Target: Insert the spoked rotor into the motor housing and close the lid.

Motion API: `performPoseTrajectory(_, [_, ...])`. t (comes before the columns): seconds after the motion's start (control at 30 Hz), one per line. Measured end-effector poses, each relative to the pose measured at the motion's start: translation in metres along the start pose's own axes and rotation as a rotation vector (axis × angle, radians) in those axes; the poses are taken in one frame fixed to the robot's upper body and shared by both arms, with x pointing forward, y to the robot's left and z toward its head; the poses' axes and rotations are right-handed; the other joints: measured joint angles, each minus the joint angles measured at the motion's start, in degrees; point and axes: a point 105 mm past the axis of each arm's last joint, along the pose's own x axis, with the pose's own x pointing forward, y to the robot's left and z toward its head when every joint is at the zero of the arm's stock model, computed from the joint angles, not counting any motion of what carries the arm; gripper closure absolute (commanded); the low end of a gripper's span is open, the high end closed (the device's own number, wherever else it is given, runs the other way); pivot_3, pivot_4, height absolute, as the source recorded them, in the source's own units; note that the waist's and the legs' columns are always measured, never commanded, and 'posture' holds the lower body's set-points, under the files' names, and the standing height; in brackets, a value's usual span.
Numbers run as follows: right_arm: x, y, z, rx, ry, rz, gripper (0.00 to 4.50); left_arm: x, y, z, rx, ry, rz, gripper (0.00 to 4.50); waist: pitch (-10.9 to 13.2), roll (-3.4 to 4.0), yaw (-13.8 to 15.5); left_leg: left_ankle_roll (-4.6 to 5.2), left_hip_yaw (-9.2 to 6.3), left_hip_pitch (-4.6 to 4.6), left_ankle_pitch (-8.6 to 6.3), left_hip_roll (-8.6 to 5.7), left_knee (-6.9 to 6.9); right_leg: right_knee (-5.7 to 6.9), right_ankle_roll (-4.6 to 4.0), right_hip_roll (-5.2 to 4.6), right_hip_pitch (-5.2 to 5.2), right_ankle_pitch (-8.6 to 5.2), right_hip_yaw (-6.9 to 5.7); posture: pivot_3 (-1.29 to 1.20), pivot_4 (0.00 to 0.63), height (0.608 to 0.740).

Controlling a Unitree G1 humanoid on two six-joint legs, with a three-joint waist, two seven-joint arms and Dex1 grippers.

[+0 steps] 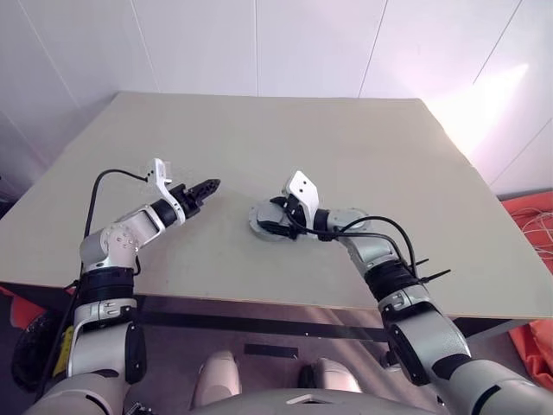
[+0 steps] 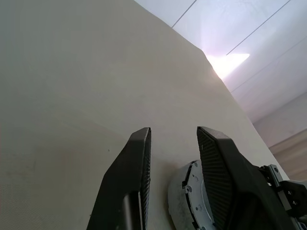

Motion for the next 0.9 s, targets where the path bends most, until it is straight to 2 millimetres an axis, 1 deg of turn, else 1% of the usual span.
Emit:
performPoseTrajectory(0.5, [0.0044,-0.0054,0.0018,0.036,0.038,0.007,1.35,-0.0015,0.001,-0.0054,-0.008,0.003,0.009,2.88,0.0,0.01,-0.13,0.01,0.03,0.17,-0.01,0.03,-0.02,-0.03,0.29,0.0,0.1,-0.17,0.01,0.0,0.0,0.74])
performPoseTrajectory(0.9, [0.0068,-0.0051,0.0015,-0.031,0.046,0.0,1.35,-0.0015,-0.001,-0.0047,-0.005,0.004,0.004,2.88,0.01,0.01,-0.19,0.01,0.03,0.24,-0.02,0.03,-0.04,-0.03,0.31,0.0,0.14,-0.18,0.02,0.0,0.0,0.74])
